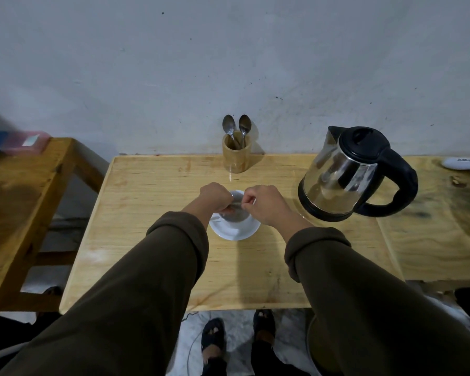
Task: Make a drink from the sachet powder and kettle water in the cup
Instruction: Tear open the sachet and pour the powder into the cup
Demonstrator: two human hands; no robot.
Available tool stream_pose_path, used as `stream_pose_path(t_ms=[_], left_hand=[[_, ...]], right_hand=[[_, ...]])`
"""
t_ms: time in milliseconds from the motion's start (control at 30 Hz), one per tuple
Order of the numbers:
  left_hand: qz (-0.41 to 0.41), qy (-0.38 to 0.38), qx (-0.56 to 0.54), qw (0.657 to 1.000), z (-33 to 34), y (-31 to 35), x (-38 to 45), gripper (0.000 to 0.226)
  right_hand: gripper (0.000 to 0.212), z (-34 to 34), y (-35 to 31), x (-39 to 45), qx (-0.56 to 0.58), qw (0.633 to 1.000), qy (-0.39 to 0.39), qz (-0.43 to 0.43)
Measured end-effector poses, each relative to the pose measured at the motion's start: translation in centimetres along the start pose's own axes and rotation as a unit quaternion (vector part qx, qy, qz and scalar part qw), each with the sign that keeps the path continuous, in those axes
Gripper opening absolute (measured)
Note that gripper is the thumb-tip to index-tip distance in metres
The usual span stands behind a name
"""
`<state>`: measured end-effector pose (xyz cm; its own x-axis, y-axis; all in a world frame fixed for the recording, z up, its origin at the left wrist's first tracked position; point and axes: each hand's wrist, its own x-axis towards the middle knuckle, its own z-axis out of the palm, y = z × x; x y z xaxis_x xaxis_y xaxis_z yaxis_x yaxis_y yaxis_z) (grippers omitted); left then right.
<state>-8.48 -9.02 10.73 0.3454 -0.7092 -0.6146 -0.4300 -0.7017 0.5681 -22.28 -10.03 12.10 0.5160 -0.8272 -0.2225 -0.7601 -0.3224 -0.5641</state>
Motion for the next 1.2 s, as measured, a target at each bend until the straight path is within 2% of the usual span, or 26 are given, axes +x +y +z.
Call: stream_pose_path(t_ms=[133, 300, 400, 467, 533, 733, 933, 1100, 1200], left_hand=[[-0.017, -0.013, -0.027, 0.999, -0.6, -0.3, -0.5, 0.027], [0.005, -0.019, -0.01, 1.0, -1.7, -0.6, -1.6, 0.027], [0.055, -0.004, 0.08, 0.995, -1.9, -1.1, -2.0, 0.017], [0.089, 0.023, 0.162, 0.983, -1.9, -1.4, -2.4, 0.03], [0.122, 0.041, 0.18, 0.975, -1.7, -1.7, -2.4, 0.024], [0.146, 0.095, 0.12, 0.977, -0.9, -1.7, -2.4, 0.022], [0.153, 0.11, 0.088, 0.978, -0.9, -1.1, -2.6, 0.02], [0.153, 0.101, 0.099, 0.978, -1.2, -1.2, -2.6, 0.021], [0.161, 0.101, 0.073, 0.979, -1.2, -1.4, -2.5, 0.021]], right_hand=[[0.009, 0.2, -0.1, 0.5, 0.004, 1.0, 0.013, 0.007], [0.012, 0.3, -0.3, 0.8, 0.008, 1.0, 0.022, 0.02], [0.014, 0.2, -0.4, 0.8, 0.002, 0.999, 0.028, 0.021], [0.015, 0.2, -0.6, 0.8, 0.006, 0.999, 0.028, 0.026], [0.014, 0.1, -0.7, 0.8, 0.008, 0.999, 0.029, 0.028], [0.02, 0.0, -0.8, 1.1, 0.03, 0.998, 0.035, 0.05], [0.017, 0.1, -1.2, 1.4, -0.033, 0.998, 0.018, 0.059], [0.013, 0.7, -1.6, 1.7, -0.007, 0.996, 0.033, 0.084], [0.035, 0.9, -1.7, 1.9, -0.016, 0.996, 0.046, 0.08]])
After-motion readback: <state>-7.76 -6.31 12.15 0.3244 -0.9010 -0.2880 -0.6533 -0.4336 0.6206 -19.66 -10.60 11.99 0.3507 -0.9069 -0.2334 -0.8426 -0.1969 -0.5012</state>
